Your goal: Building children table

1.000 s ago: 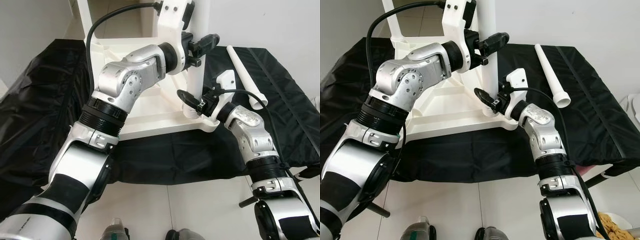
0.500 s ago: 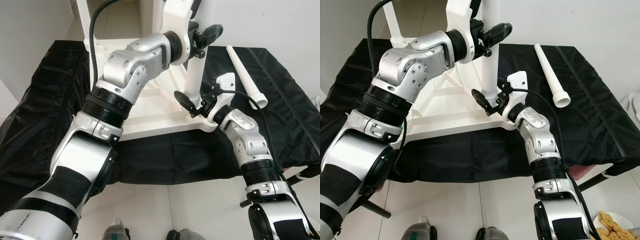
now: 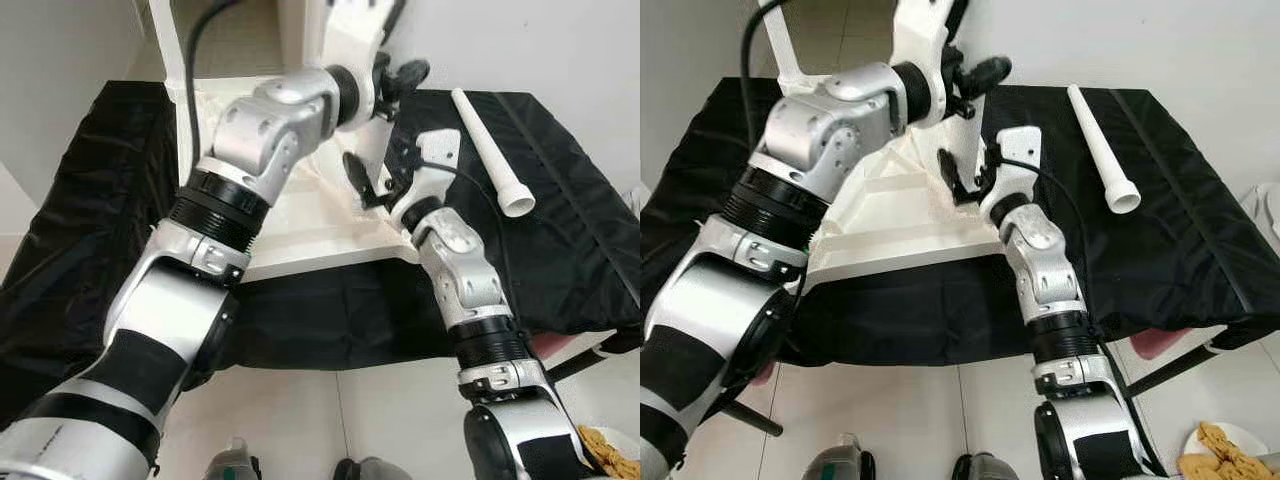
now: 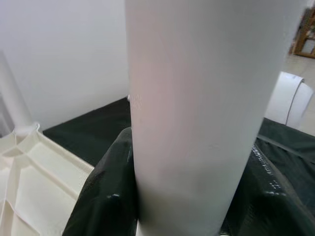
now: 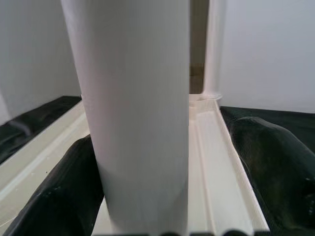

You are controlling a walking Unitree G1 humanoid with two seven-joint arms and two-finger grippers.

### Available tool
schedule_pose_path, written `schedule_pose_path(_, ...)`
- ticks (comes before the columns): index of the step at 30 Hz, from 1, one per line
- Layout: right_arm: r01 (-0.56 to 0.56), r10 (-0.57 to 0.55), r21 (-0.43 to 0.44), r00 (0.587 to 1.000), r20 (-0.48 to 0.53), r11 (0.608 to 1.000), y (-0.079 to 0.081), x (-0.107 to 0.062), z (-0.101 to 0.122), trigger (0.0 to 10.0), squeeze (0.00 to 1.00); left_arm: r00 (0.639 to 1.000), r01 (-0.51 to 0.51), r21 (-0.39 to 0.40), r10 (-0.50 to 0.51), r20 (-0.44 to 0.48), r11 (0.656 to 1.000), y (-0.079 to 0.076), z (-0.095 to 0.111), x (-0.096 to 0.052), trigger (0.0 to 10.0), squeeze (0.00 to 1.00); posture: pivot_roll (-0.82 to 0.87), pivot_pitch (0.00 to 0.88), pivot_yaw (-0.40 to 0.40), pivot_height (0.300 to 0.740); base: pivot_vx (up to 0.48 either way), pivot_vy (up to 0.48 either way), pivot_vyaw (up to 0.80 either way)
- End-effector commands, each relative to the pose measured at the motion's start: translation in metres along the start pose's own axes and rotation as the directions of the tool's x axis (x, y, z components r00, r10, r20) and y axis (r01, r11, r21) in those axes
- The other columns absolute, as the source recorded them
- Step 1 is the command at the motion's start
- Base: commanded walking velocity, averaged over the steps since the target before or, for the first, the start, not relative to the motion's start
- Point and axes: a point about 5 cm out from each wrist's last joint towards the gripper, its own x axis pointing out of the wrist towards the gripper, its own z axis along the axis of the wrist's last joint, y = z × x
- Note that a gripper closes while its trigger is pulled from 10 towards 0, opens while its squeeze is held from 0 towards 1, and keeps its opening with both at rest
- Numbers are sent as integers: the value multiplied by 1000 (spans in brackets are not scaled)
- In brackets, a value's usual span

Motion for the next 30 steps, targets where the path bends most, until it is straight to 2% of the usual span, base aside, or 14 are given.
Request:
schedule_pose_path(1, 58, -58, -30, 998, -7, 998, -2, 0, -1, 10000, 0, 956, -292, -21, 292, -5, 956, 16, -4, -2, 10000, 0, 22, 22, -17, 740, 0, 0, 0)
schedule_pose_path(6, 102, -103, -30, 995, -15, 994, 3, 1, -2, 10000, 0, 947, -321, -21, 322, 5, 947, 14, -5, -2, 10000, 0, 24, 22, -19, 740, 0, 0, 0)
schedule_pose_path(8, 169, -171, -49, 985, -24, 984, 5, 1, -4, 10000, 0, 937, -348, -27, 349, 17, 937, 14, -4, -2, 10000, 0, 27, 23, -19, 740, 0, 0, 0)
schedule_pose_path(14, 261, -264, -45, 962, -72, 964, 9, 0, -10, 10000, 0, 919, -390, -38, 391, 42, 920, 16, 0, -1, 10000, 0, 26, 30, -18, 740, 0, 0, 0)
schedule_pose_path(16, 269, -274, -64, 957, -91, 961, 11, 0, -13, 10000, 0, 913, -405, -33, 406, 45, 914, 17, 2, -1, 10000, 0, 25, 30, -17, 740, 0, 0, 0)
schedule_pose_path(20, 282, -284, -34, 951, -126, 959, 12, 0, -18, 10000, 0, 914, -401, -43, 402, 43, 915, 17, 2, 0, 10000, 0, 27, 32, -19, 740, 0, 0, 0)
schedule_pose_path(30, 304, -300, 20, 946, -123, 952, 13, 3, -14, 10000, 0, 923, -379, -57, 382, 50, 923, 10, 5, 2, 10000, 0, 30, 32, -24, 740, 0, 0, 0)
